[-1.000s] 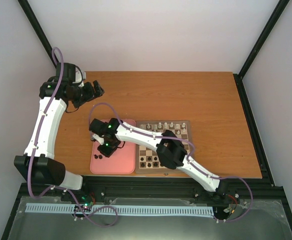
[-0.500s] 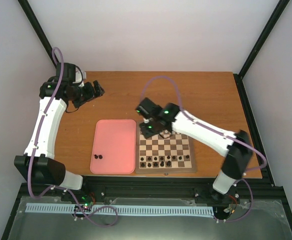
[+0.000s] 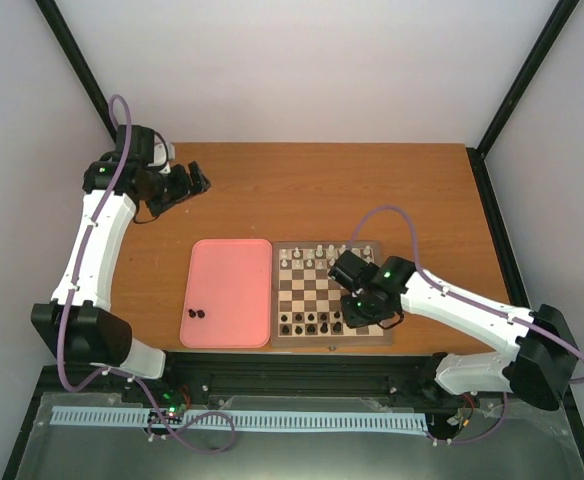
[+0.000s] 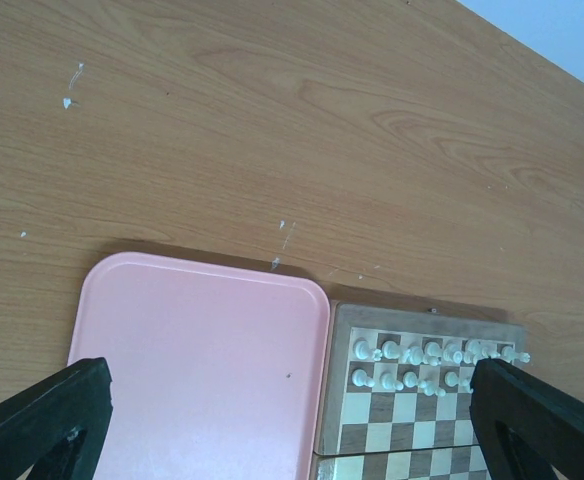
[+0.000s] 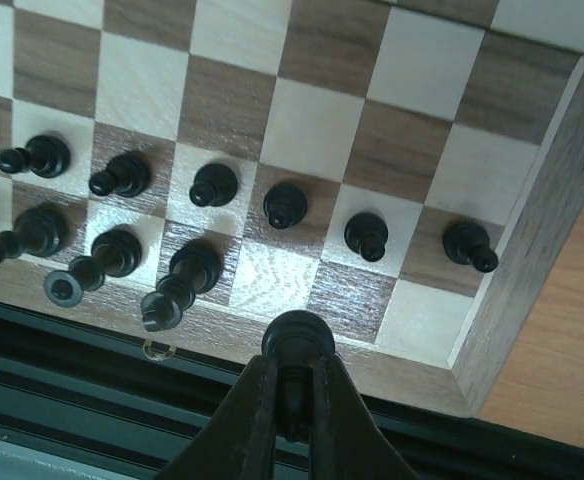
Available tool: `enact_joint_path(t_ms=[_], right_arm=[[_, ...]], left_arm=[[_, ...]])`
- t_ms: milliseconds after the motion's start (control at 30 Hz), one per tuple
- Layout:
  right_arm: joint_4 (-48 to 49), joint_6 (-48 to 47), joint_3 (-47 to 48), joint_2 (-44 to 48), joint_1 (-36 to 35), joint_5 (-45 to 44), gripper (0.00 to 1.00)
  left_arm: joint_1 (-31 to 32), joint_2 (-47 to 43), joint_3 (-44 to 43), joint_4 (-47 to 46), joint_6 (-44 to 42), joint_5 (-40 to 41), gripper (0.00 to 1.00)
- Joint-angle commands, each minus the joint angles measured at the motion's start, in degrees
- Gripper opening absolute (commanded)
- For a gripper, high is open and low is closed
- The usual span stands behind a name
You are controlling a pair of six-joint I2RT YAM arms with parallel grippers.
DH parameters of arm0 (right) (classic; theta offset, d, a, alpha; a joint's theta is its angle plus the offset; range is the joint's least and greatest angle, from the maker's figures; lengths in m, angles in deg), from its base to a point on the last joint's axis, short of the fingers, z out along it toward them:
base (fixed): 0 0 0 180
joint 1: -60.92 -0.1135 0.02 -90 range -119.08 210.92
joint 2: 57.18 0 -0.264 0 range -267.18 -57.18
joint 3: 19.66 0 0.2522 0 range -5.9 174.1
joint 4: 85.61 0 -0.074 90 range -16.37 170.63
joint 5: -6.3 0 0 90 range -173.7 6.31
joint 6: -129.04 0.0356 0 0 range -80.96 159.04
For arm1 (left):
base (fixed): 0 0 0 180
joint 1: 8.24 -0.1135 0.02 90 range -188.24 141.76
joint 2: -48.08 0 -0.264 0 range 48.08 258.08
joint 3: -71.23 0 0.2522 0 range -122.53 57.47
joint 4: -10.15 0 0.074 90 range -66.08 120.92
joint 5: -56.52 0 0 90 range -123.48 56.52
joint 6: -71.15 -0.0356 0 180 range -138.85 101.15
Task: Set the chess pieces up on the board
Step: Place the chess piece on the chessboard.
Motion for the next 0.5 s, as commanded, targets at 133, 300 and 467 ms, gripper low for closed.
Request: enact_joint_path(t_ms=[133,300,467], right_arm=[[5.65,2.91,-4.36,-0.92,0.04,3.40,0.03],[7.85,2.67,-5.19,-2.79,0.00,3.00,0.03],[9.43,2.19,-5.22,-4.57,0.00,3.18,0.03]], left_arm=[[0.43,0.32,-0.98,-0.45,-0.49,0.33,1.00],[0.42,0.23,-0.77,-0.40,-0.57,0.52,1.00],[0.43,0.24,-0.89,-0.36,-0.49,0.47,1.00]])
